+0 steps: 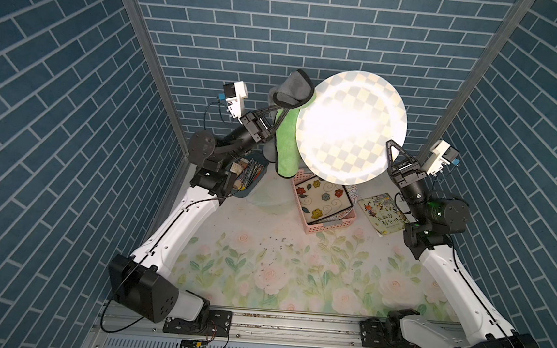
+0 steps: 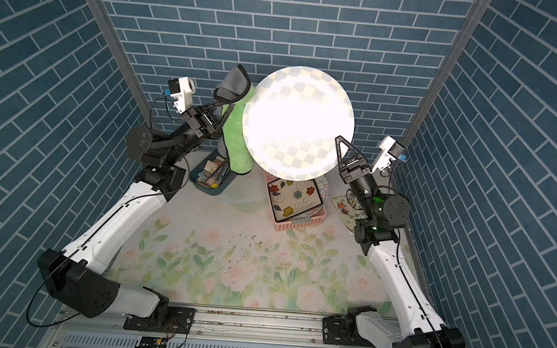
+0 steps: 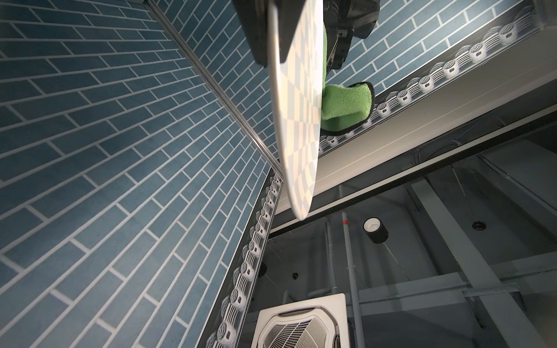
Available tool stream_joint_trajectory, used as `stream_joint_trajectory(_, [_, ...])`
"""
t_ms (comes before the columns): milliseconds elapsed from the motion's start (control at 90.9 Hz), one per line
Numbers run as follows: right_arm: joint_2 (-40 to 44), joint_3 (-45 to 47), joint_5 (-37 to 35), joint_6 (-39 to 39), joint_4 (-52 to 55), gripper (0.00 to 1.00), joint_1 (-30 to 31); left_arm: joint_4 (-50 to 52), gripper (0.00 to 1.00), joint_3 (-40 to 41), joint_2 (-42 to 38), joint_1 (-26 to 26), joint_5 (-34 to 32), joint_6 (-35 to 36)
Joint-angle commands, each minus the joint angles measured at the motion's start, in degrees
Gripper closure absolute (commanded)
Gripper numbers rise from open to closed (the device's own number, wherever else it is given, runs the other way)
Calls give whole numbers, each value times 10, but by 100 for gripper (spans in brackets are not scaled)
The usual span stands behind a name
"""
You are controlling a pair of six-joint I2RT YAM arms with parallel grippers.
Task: Wipe the wet plate dry
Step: Wipe the plate with towel.
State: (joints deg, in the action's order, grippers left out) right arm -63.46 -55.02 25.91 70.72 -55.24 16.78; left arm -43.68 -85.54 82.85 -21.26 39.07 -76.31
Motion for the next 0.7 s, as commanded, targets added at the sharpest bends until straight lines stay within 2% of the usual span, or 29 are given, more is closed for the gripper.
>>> stream_joint_trajectory(0, [-9,-26,15,12,-59,100,31,-47,100,-34,23,-20,16,-25])
stream_joint_trajectory(220, [-41,-56,8,-18,-28,100,81,-103,100,-80,72,-72,33,-58])
stream_joint_trajectory(308, [-69,-93,10,-17,-32,100,85,-124,100,-93,87,-109,53,-62])
stream_joint_trajectory(429, [-106,-172,-19,-22,-12,100,78,-149,100,-67,83,-148,60,-62])
stream_joint_trajectory(550, [-129,-223,-39,-20,-2,100,50,-167,100,-30,59,-149,51,-65])
stream_joint_trajectory(693, [-97,-179,-39,-17,7,100,12,-172,100,-37,30,-121,45,-64])
